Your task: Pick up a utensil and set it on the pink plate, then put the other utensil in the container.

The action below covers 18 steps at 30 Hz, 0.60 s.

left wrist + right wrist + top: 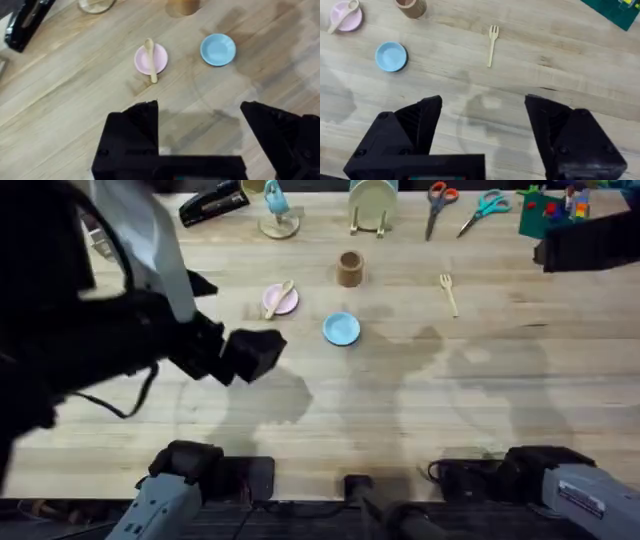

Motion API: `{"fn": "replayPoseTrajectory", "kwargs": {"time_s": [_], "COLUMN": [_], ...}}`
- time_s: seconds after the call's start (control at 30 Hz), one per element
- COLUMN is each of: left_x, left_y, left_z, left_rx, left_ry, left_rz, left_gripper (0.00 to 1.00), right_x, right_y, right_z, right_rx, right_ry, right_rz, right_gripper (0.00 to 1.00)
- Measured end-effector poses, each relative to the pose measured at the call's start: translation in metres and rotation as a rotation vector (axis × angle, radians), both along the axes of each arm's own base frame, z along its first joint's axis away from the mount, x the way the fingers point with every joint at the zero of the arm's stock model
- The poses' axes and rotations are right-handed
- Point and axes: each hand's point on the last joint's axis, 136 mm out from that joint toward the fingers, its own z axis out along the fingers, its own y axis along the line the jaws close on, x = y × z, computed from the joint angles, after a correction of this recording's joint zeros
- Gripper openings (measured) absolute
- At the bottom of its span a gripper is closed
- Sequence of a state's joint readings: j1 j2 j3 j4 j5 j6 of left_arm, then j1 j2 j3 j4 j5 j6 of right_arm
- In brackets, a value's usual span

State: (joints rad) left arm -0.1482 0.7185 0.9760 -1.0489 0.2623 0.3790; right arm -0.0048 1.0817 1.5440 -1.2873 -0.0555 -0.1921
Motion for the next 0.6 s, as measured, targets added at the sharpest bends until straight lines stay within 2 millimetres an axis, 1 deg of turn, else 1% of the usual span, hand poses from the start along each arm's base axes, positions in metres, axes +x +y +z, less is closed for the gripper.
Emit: {"fn": "replayPoseTrajectory", "kwargs": {"time_s": [0.1, 0.3, 0.43, 0.5, 0.6], "left_x": [-0.002, 0.008, 0.008, 0.009, 0.012], "left_y": [-0.004, -0.021, -0.026, -0.027, -0.028], "left_z": [-0.015, -0.038, -0.054, -0.058, -0.057], "left_rx": [-0.011, -0.079, -0.099, -0.105, -0.108], "left_ry": [0.008, -0.007, 0.007, 0.009, -0.006], "left_rz": [-0.022, -0.092, -0.114, -0.119, -0.122], "left_gripper": [0.993, 0.993, 0.993, 0.993, 0.993], "right_x": [0.0, 0.0, 0.0, 0.0, 0.0], "right_y": [0.0, 0.0, 0.0, 0.0, 0.0], "right_z": [0.0, 0.0, 0.0, 0.0, 0.0], "right_rx": [0.0, 0.0, 0.0, 0.0, 0.0], "right_ry": [0.0, 0.0, 0.0, 0.0, 0.0], "right_rz": [0.0, 0.0, 0.0, 0.0, 0.0], "right_gripper": [0.996, 0.996, 0.996, 0.996, 0.996]}}
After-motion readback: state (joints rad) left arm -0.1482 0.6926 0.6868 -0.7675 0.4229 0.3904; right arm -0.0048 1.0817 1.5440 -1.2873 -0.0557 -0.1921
